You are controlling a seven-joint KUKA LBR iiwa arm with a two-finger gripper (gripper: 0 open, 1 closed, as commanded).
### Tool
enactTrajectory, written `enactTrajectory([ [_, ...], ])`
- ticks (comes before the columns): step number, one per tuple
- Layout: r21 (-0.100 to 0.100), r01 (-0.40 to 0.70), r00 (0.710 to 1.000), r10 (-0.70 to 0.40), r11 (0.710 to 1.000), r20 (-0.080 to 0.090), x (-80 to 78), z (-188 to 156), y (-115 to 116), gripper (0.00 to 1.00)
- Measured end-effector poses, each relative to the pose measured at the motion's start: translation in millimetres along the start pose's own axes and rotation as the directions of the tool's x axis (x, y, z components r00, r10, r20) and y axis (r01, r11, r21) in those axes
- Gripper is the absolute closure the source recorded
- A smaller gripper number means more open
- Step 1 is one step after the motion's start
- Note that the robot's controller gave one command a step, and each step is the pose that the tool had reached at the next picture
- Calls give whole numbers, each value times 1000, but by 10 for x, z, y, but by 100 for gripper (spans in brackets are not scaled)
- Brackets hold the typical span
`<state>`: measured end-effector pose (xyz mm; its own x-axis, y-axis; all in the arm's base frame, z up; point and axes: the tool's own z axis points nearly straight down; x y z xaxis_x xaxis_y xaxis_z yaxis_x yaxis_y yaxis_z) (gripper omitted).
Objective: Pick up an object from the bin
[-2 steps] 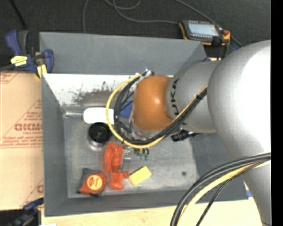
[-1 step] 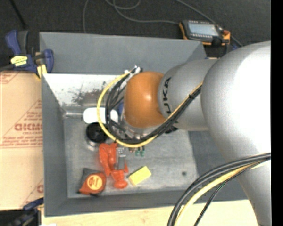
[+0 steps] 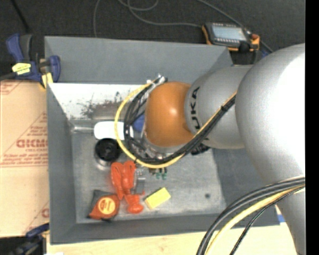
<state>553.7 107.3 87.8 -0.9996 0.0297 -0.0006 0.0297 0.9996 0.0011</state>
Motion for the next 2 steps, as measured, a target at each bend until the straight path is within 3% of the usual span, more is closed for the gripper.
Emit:
enactTrajectory([
  [1, 0, -79, 997, 79, 997, 4, -7, 30, 73, 0],
  [2, 1, -18, 1000, 18, 1000, 4, -82, 154, 57, 0],
])
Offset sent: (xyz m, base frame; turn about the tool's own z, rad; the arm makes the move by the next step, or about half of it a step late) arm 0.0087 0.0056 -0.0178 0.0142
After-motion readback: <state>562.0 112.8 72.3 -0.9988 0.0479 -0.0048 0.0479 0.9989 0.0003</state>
